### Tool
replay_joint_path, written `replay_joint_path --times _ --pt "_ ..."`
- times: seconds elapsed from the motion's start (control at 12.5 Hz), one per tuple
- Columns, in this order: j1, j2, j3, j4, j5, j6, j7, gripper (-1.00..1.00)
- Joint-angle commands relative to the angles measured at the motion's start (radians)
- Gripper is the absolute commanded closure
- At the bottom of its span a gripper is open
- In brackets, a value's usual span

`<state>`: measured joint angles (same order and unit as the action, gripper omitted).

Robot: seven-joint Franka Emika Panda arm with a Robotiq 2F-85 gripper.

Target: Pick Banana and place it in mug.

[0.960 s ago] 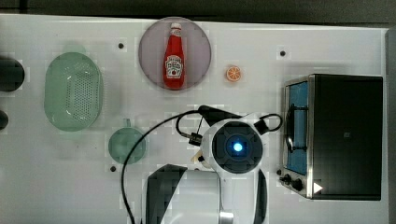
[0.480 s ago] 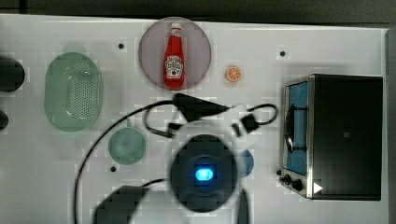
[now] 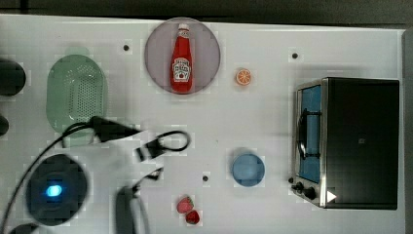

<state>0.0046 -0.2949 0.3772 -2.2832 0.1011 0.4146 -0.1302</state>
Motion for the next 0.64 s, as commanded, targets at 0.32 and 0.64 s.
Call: replay_joint_path --times 0.32,0.64 --pt "0.023 0.156 0.110 -0.016 0.030 0.118 0.332 0.45" --pt "0.023 0.282 0.118 -0.082 0.027 0.344 0.332 0.45"
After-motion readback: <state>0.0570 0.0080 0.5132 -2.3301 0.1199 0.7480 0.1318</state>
